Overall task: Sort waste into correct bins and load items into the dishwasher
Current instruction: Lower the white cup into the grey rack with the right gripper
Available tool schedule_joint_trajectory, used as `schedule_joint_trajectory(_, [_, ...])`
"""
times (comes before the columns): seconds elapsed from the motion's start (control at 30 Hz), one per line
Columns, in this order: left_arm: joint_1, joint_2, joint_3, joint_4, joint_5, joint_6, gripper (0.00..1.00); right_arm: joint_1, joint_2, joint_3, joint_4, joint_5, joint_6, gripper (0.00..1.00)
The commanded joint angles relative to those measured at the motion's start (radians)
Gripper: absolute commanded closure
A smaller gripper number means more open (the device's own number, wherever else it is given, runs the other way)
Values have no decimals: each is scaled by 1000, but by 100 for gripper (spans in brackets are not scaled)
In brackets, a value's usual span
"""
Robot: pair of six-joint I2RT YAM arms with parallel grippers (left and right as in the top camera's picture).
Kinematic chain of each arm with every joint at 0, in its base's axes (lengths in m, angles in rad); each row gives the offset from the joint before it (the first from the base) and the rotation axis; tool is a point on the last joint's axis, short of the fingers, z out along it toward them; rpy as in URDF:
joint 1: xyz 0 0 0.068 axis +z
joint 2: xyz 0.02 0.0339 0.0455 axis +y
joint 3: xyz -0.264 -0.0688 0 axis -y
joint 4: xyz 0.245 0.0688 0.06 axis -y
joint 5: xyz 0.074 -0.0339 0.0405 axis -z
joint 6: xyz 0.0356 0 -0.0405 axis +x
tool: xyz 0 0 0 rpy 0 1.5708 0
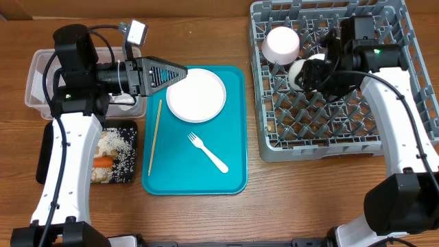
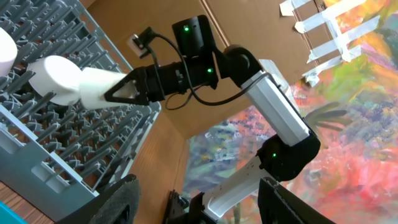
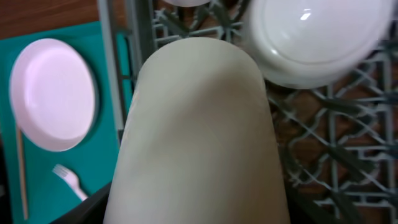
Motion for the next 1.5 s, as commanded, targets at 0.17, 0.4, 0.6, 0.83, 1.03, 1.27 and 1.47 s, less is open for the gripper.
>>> schedule_joint_trajectory(0.17, [4,3,13,6,0,14,37,-3,-11,74,-142,224,66,90])
schedule_joint_trajectory(0.4, [4,3,13,6,0,42,36,6,-9,72,-174,226,104,90])
schedule_joint_trajectory(0.6, [3,3,13,-18,-11,44,34,27,-5,48,-149,201,152,90])
schedule_joint_trajectory(0.83, [3,3,13,-28,-14,43,34,85,12,-5,-134,200,153,89])
schedule_joint_trajectory(1.03, [3,3,13,-31,-14,43,34,98,14,-14,-182,205,153,89])
schedule_joint_trajectory(1.27, [3,3,13,-50,-14,44,34,98,21,-34,-181,206,156,89])
schedule_joint_trajectory(1.47, [3,3,13,-50,-14,43,34,98,31,-106,-129,212,156,89])
